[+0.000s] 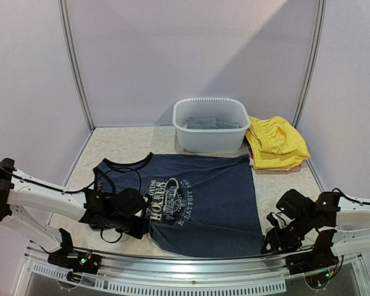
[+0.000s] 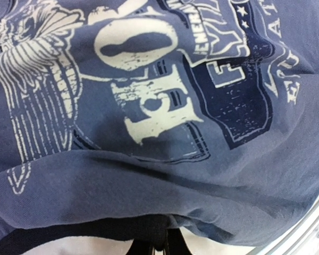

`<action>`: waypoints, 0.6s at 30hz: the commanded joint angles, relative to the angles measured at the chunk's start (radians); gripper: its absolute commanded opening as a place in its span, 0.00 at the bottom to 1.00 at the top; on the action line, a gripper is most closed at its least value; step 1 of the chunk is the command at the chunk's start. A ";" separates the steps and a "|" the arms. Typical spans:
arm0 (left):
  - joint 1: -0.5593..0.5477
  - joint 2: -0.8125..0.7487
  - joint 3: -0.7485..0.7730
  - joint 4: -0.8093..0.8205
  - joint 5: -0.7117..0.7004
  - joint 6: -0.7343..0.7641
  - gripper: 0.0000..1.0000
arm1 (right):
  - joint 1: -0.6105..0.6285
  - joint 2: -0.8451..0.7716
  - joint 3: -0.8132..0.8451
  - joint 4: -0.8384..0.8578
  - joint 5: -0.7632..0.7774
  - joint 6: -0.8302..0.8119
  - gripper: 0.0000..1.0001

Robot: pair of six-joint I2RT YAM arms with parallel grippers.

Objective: Fold and stack the mixed laundry pile
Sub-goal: Pick up the flattened tank top from the center of the board.

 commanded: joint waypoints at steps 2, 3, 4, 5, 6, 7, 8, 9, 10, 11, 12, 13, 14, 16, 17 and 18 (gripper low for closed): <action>0.014 -0.045 -0.033 -0.002 -0.005 -0.027 0.00 | 0.019 0.016 -0.025 0.084 -0.024 0.029 0.51; 0.014 -0.052 -0.039 -0.002 -0.006 -0.032 0.00 | 0.019 0.021 -0.029 0.105 -0.024 0.030 0.50; 0.014 -0.057 -0.044 -0.003 -0.006 -0.036 0.00 | 0.019 0.024 -0.033 0.122 -0.027 0.029 0.49; 0.014 -0.064 -0.049 -0.005 -0.006 -0.039 0.00 | 0.018 0.031 -0.038 0.144 -0.030 0.029 0.48; 0.014 -0.068 -0.053 -0.008 -0.006 -0.040 0.00 | 0.019 0.037 -0.043 0.169 -0.038 0.030 0.47; 0.014 -0.072 -0.056 -0.013 -0.006 -0.042 0.00 | 0.018 0.047 -0.050 0.197 -0.050 0.032 0.44; 0.014 -0.076 -0.058 -0.020 -0.007 -0.045 0.00 | 0.018 0.063 -0.056 0.223 -0.063 0.033 0.41; 0.014 -0.079 -0.061 -0.025 -0.008 -0.047 0.00 | 0.019 0.073 -0.060 0.239 -0.066 0.034 0.39; 0.014 -0.084 -0.067 -0.028 -0.011 -0.049 0.00 | 0.019 0.086 -0.062 0.249 -0.065 0.034 0.36; 0.014 -0.088 -0.071 -0.029 -0.010 -0.052 0.00 | 0.020 0.096 -0.063 0.253 -0.065 0.032 0.34; 0.014 -0.094 -0.078 -0.030 -0.007 -0.056 0.00 | 0.020 0.107 -0.064 0.257 -0.063 0.030 0.30; 0.014 -0.101 -0.081 -0.033 -0.004 -0.060 0.00 | 0.020 0.112 -0.063 0.258 -0.063 0.030 0.25; 0.013 -0.108 -0.085 -0.042 0.000 -0.063 0.00 | 0.021 0.115 -0.063 0.258 -0.064 0.029 0.19; 0.013 -0.126 -0.089 -0.066 0.011 -0.070 0.00 | 0.021 0.104 -0.059 0.242 -0.062 0.031 0.07; 0.012 -0.137 -0.091 -0.082 0.018 -0.072 0.00 | 0.021 0.093 -0.053 0.227 -0.059 0.032 0.03; 0.010 -0.148 -0.094 -0.107 0.027 -0.073 0.00 | 0.023 0.083 -0.051 0.213 -0.056 0.033 0.01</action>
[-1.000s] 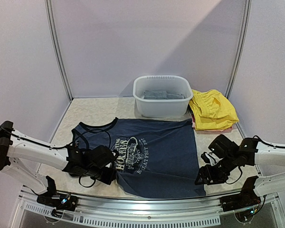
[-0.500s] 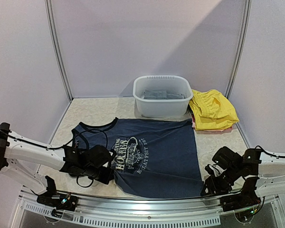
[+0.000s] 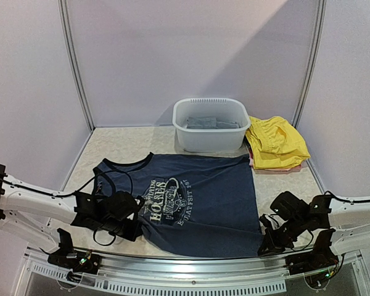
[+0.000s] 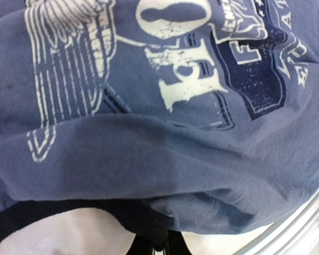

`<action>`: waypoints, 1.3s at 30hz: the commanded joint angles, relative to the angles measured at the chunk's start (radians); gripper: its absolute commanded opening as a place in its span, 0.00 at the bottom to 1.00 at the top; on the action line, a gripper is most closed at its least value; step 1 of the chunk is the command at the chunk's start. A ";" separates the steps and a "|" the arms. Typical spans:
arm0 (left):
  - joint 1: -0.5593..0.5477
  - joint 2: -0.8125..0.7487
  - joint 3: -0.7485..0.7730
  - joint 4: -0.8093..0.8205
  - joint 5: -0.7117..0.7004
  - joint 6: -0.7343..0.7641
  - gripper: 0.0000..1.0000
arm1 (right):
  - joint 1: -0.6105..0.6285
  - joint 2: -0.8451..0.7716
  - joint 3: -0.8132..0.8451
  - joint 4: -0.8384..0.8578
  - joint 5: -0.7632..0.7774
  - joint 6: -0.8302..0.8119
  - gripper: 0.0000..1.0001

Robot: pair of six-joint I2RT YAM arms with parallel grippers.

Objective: Fold and stack the mixed laundry pile
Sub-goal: Pick up the flattened tank top from the center of the board.

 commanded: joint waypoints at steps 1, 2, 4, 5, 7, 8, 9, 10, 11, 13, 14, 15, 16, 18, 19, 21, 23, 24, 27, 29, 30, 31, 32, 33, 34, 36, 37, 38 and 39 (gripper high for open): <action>0.008 -0.049 -0.019 -0.108 0.033 -0.023 0.00 | 0.007 -0.042 0.000 -0.018 0.011 0.004 0.00; 0.005 -0.059 -0.019 -0.140 0.038 -0.031 0.00 | 0.006 -0.052 0.002 -0.032 0.012 0.006 0.00; -0.002 -0.089 -0.022 -0.204 0.049 -0.050 0.00 | 0.007 -0.077 0.007 -0.059 0.013 0.012 0.00; -0.003 -0.108 -0.022 -0.233 0.054 -0.059 0.00 | 0.007 -0.082 0.010 -0.075 0.014 0.012 0.00; -0.005 -0.141 -0.013 -0.292 0.063 -0.067 0.00 | 0.006 -0.093 0.015 -0.081 0.014 0.015 0.00; -0.005 -0.154 -0.005 -0.322 0.069 -0.069 0.00 | 0.007 -0.095 0.019 -0.079 0.014 0.017 0.00; -0.005 -0.168 0.011 -0.354 0.074 -0.069 0.00 | 0.007 -0.094 0.026 -0.077 0.014 0.017 0.00; -0.005 -0.175 0.026 -0.386 0.078 -0.068 0.00 | 0.008 -0.091 0.034 -0.082 0.014 0.018 0.00; -0.011 -0.182 0.039 -0.418 0.081 -0.069 0.00 | 0.006 -0.084 0.044 -0.088 0.014 0.016 0.00; -0.022 -0.188 0.040 -0.417 0.135 -0.076 0.00 | 0.006 -0.078 0.068 -0.115 0.017 0.008 0.00; -0.027 -0.188 0.046 -0.423 0.152 -0.079 0.00 | 0.007 -0.076 0.078 -0.124 0.016 0.006 0.00; -0.033 -0.191 0.053 -0.435 0.157 -0.088 0.00 | 0.008 -0.077 0.088 -0.128 0.008 0.004 0.00; -0.041 -0.199 0.062 -0.453 0.160 -0.094 0.00 | 0.007 -0.078 0.095 -0.126 -0.008 0.003 0.01; -0.049 -0.224 0.089 -0.507 0.166 -0.103 0.00 | 0.006 -0.082 0.114 -0.127 -0.025 0.005 0.02; -0.051 -0.245 0.108 -0.544 0.163 -0.109 0.00 | 0.007 -0.084 0.127 -0.139 -0.025 0.005 0.02; -0.052 -0.302 0.138 -0.612 0.146 -0.123 0.00 | 0.006 -0.084 0.160 -0.178 -0.009 -0.005 0.03; -0.052 -0.355 0.156 -0.648 0.128 -0.132 0.00 | 0.007 -0.086 0.176 -0.195 0.008 -0.012 0.03; -0.052 -0.375 0.158 -0.654 0.120 -0.135 0.00 | 0.007 -0.086 0.177 -0.192 0.012 -0.011 0.03; -0.049 -0.384 0.150 -0.636 0.103 -0.133 0.00 | 0.008 -0.081 0.176 -0.169 0.039 -0.004 0.02; -0.048 -0.357 0.147 -0.619 0.099 -0.128 0.00 | 0.006 -0.079 0.180 -0.169 0.056 -0.002 0.00; -0.048 -0.340 0.146 -0.609 0.098 -0.126 0.00 | 0.007 -0.082 0.185 -0.173 0.068 0.003 0.00; -0.048 -0.325 0.145 -0.598 0.099 -0.123 0.00 | 0.007 -0.089 0.190 -0.176 0.072 0.006 0.00; -0.048 -0.312 0.147 -0.591 0.099 -0.118 0.00 | 0.006 -0.100 0.196 -0.180 0.076 0.010 0.00; -0.048 -0.300 0.152 -0.590 0.093 -0.116 0.00 | 0.007 -0.107 0.203 -0.188 0.081 0.011 0.00; -0.047 -0.297 0.154 -0.589 0.092 -0.115 0.00 | 0.007 -0.115 0.211 -0.196 0.088 0.013 0.00; -0.040 -0.295 0.161 -0.589 0.035 -0.109 0.00 | 0.006 -0.120 0.223 -0.208 0.106 0.012 0.00; -0.034 -0.294 0.165 -0.589 0.021 -0.104 0.00 | 0.007 -0.118 0.228 -0.209 0.121 0.010 0.00; -0.027 -0.294 0.168 -0.587 0.011 -0.099 0.00 | 0.006 -0.113 0.236 -0.208 0.135 0.008 0.00; -0.020 -0.292 0.171 -0.587 -0.003 -0.093 0.00 | 0.006 -0.102 0.240 -0.206 0.146 0.005 0.00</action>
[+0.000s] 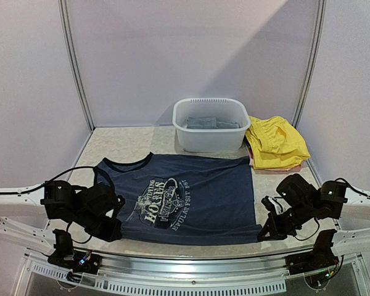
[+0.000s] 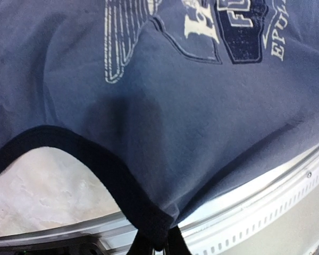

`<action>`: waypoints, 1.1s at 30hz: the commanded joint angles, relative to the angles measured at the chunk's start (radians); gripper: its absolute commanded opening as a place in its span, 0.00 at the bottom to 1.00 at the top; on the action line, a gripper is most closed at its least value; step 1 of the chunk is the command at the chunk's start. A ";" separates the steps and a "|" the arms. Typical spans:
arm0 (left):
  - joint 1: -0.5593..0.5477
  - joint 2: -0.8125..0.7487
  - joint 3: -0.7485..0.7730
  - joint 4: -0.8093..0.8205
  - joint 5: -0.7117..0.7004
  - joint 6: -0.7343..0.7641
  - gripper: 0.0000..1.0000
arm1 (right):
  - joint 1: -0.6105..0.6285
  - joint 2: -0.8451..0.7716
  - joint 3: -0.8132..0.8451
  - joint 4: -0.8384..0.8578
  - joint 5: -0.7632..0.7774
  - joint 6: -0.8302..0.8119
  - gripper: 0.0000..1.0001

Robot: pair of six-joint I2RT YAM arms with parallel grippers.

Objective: Fold and stack the mixed laundry pile
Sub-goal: Pick up the flattened tank top from the center of the board, then fold the flattened tank top at the center of the board.

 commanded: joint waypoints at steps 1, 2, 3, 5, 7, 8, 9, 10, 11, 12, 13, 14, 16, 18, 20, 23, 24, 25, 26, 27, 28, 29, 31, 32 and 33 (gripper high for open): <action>0.021 0.005 0.029 -0.003 -0.089 0.031 0.00 | 0.004 0.013 0.043 -0.022 0.083 -0.007 0.00; 0.026 0.008 0.033 0.002 -0.101 0.038 0.00 | 0.004 0.023 0.050 -0.015 0.092 -0.010 0.00; 0.031 0.013 0.038 0.006 -0.118 0.048 0.00 | 0.004 0.033 0.054 -0.009 0.104 -0.012 0.00; 0.038 0.030 0.057 0.009 -0.154 0.062 0.00 | 0.004 0.047 0.070 -0.002 0.133 -0.017 0.00; 0.049 0.055 0.075 0.007 -0.187 0.077 0.00 | 0.004 0.069 0.091 -0.013 0.165 -0.027 0.00; 0.054 0.069 0.086 0.007 -0.204 0.089 0.00 | 0.003 0.082 0.103 -0.017 0.184 -0.035 0.00; 0.060 0.084 0.099 0.007 -0.224 0.096 0.00 | 0.003 0.093 0.114 -0.019 0.203 -0.041 0.00; 0.064 0.098 0.108 0.009 -0.244 0.102 0.00 | 0.004 0.112 0.126 -0.024 0.219 -0.049 0.00; 0.069 0.111 0.117 0.013 -0.260 0.106 0.00 | 0.003 0.123 0.136 -0.027 0.237 -0.057 0.00; 0.074 0.124 0.124 0.020 -0.272 0.111 0.00 | 0.004 0.139 0.144 -0.028 0.253 -0.060 0.00; 0.081 0.138 0.127 0.031 -0.279 0.119 0.00 | 0.003 0.152 0.150 -0.028 0.269 -0.064 0.00; 0.091 0.151 0.132 0.042 -0.281 0.128 0.00 | 0.003 0.172 0.159 -0.025 0.282 -0.066 0.00; 0.109 0.181 0.142 0.060 -0.287 0.147 0.00 | 0.003 0.202 0.178 -0.024 0.306 -0.074 0.00; 0.127 0.203 0.150 0.080 -0.292 0.165 0.00 | 0.001 0.233 0.193 -0.025 0.340 -0.083 0.00; 0.146 0.227 0.159 0.096 -0.303 0.181 0.00 | -0.007 0.256 0.208 -0.027 0.381 -0.091 0.00; 0.178 0.270 0.169 0.123 -0.304 0.210 0.00 | -0.025 0.290 0.223 -0.021 0.400 -0.107 0.00; 0.188 0.282 0.172 0.134 -0.301 0.219 0.00 | -0.031 0.304 0.228 -0.022 0.408 -0.113 0.00; 0.197 0.297 0.177 0.144 -0.296 0.226 0.00 | -0.036 0.311 0.233 -0.022 0.416 -0.119 0.00; 0.204 0.312 0.184 0.154 -0.291 0.235 0.00 | -0.043 0.321 0.237 -0.019 0.425 -0.123 0.00; 0.209 0.326 0.188 0.163 -0.289 0.241 0.00 | -0.048 0.328 0.241 -0.018 0.430 -0.127 0.00; 0.214 0.343 0.195 0.167 -0.290 0.248 0.00 | -0.053 0.342 0.244 -0.013 0.431 -0.131 0.00; 0.220 0.357 0.201 0.166 -0.294 0.256 0.00 | -0.057 0.354 0.246 -0.007 0.431 -0.139 0.00; 0.231 0.389 0.210 0.168 -0.302 0.265 0.00 | -0.064 0.379 0.248 0.004 0.433 -0.148 0.00; 0.234 0.403 0.214 0.172 -0.305 0.268 0.00 | -0.066 0.390 0.251 0.010 0.436 -0.153 0.00; 0.239 0.417 0.216 0.178 -0.305 0.273 0.00 | -0.069 0.405 0.253 0.015 0.442 -0.156 0.00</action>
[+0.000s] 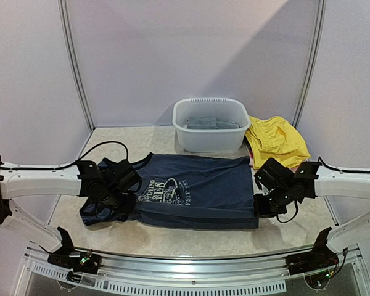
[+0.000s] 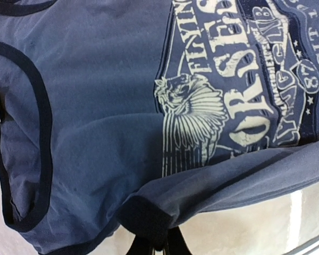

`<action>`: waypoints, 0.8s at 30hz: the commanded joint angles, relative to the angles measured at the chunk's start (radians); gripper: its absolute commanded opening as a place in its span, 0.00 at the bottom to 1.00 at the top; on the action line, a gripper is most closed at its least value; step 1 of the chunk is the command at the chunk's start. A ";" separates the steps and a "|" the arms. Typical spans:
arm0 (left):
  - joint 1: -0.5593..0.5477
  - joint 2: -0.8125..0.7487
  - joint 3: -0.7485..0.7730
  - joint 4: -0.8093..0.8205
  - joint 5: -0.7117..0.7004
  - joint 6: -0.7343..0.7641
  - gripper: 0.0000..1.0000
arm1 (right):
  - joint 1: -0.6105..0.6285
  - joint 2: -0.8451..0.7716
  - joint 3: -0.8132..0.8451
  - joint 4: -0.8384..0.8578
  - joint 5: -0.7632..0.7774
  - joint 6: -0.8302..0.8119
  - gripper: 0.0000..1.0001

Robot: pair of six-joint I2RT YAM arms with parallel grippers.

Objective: Fold and stack the mixed laundry pile
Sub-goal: Fold the flattened tank top at the center of the board.

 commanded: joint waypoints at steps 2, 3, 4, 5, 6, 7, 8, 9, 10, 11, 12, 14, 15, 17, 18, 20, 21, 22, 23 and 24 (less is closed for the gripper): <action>0.034 0.069 0.028 0.035 -0.028 0.043 0.00 | -0.021 0.076 0.030 0.015 0.053 -0.036 0.00; 0.037 0.079 0.030 0.035 -0.031 0.044 0.00 | -0.021 0.089 0.034 0.020 0.053 -0.041 0.00; 0.039 0.088 0.037 0.033 -0.038 0.044 0.00 | -0.023 0.098 0.038 0.026 0.055 -0.046 0.00; 0.039 0.093 0.038 0.032 -0.046 0.043 0.00 | -0.025 0.111 0.041 0.029 0.058 -0.049 0.00; 0.040 0.096 0.040 0.029 -0.055 0.042 0.00 | -0.027 0.116 0.044 0.029 0.064 -0.053 0.00; 0.042 0.097 0.040 0.026 -0.062 0.042 0.00 | -0.029 0.124 0.047 0.030 0.071 -0.055 0.00; 0.043 0.098 0.042 0.024 -0.070 0.041 0.00 | -0.031 0.130 0.048 0.032 0.079 -0.057 0.00; 0.046 0.099 0.043 0.021 -0.076 0.040 0.00 | -0.035 0.134 0.049 0.035 0.083 -0.059 0.00; 0.047 0.102 0.043 0.020 -0.080 0.039 0.00 | -0.039 0.137 0.049 0.040 0.085 -0.062 0.00; 0.048 0.106 0.045 0.018 -0.081 0.039 0.00 | -0.042 0.140 0.049 0.044 0.086 -0.064 0.00; 0.049 0.111 0.045 0.018 -0.082 0.038 0.00 | -0.047 0.147 0.048 0.046 0.087 -0.066 0.00; 0.051 0.120 0.044 0.019 -0.087 0.031 0.00 | -0.054 0.156 0.047 0.053 0.095 -0.069 0.01; 0.051 0.122 0.041 0.021 -0.089 0.028 0.00 | -0.057 0.162 0.049 0.054 0.098 -0.071 0.01; 0.053 0.123 0.037 0.028 -0.089 0.022 0.00 | -0.060 0.171 0.049 0.063 0.106 -0.072 0.03; 0.053 0.124 0.034 0.029 -0.088 0.018 0.00 | -0.062 0.174 0.050 0.068 0.108 -0.074 0.04; 0.053 0.123 0.030 0.032 -0.087 0.012 0.01 | -0.066 0.183 0.053 0.077 0.117 -0.075 0.06; 0.054 0.123 0.028 0.033 -0.089 0.008 0.02 | -0.067 0.186 0.053 0.083 0.122 -0.076 0.07; 0.054 0.124 0.025 0.035 -0.092 0.005 0.03 | -0.069 0.191 0.053 0.090 0.123 -0.077 0.08; 0.054 0.127 0.023 0.036 -0.097 0.001 0.04 | -0.072 0.194 0.055 0.097 0.123 -0.078 0.09; 0.056 0.129 0.020 0.034 -0.104 -0.006 0.05 | -0.073 0.199 0.058 0.105 0.123 -0.079 0.11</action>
